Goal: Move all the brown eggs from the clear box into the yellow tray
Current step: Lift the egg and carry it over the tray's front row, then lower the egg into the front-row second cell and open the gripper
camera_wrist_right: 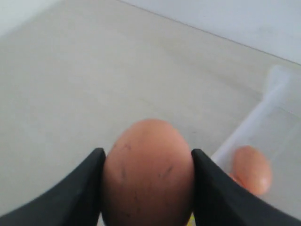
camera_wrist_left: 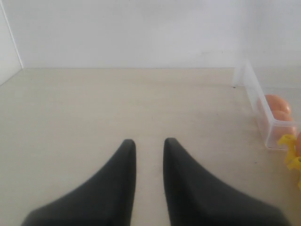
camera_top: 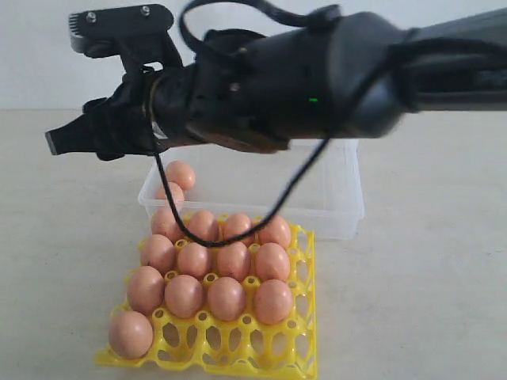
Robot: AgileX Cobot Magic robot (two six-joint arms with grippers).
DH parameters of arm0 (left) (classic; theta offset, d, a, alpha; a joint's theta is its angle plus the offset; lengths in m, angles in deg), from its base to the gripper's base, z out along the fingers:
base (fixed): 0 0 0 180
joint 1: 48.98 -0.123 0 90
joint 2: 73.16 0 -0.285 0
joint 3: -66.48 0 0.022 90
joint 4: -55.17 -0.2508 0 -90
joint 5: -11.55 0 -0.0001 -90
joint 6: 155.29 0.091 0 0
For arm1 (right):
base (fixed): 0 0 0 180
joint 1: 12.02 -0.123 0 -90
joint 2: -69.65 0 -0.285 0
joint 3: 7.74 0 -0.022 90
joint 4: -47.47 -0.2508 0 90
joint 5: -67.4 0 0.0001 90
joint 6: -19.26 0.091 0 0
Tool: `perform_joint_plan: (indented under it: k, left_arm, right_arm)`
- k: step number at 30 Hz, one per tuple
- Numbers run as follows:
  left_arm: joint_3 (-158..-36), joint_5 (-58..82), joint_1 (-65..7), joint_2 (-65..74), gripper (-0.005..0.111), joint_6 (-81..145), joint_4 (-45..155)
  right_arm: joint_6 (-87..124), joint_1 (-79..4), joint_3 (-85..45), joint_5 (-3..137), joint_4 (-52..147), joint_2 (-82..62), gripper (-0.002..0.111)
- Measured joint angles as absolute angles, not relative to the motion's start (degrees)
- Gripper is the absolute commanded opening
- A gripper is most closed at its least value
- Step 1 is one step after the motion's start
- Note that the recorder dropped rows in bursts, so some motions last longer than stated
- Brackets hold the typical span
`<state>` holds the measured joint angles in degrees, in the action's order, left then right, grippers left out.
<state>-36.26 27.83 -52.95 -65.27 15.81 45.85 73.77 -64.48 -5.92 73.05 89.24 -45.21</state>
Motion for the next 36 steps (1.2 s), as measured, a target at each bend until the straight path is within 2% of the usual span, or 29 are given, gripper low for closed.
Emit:
perform_joint_plan:
  k: [6, 10, 13, 16, 23, 30, 36]
  left_arm:
    - [-36.3, 27.8, -53.0, -65.3, 0.022, 15.8, 45.9]
    - [-36.3, 27.8, -53.0, -65.3, 0.022, 15.8, 45.9]
    - [-36.3, 27.8, -53.0, -65.3, 0.022, 15.8, 45.9]
    - [-36.3, 27.8, -53.0, -65.3, 0.022, 15.8, 45.9]
    - [-36.3, 27.8, -53.0, -65.3, 0.022, 15.8, 45.9]
    - [-36.3, 27.8, -53.0, -65.3, 0.022, 15.8, 45.9]
    - [-36.3, 27.8, -53.0, -65.3, 0.022, 15.8, 45.9]
  right_arm:
    - [80.8, -64.6, -24.8, 45.6, 89.6, -32.8, 0.000]
    - [88.6, -64.6, -34.5, 24.4, 93.3, -29.5, 0.000]
    - [93.3, -64.6, -38.3, 17.2, 98.1, -29.4, 0.000]
    - [93.7, -64.6, -39.3, 18.8, 99.1, -29.4, 0.000]
    - [90.9, -64.6, -39.3, 47.9, 98.6, -29.4, 0.000]
    - [88.4, -64.6, -39.3, 48.6, 99.0, -33.3, 0.000]
    - [88.4, -65.2, -39.3, 43.8, 99.6, -38.9, 0.000]
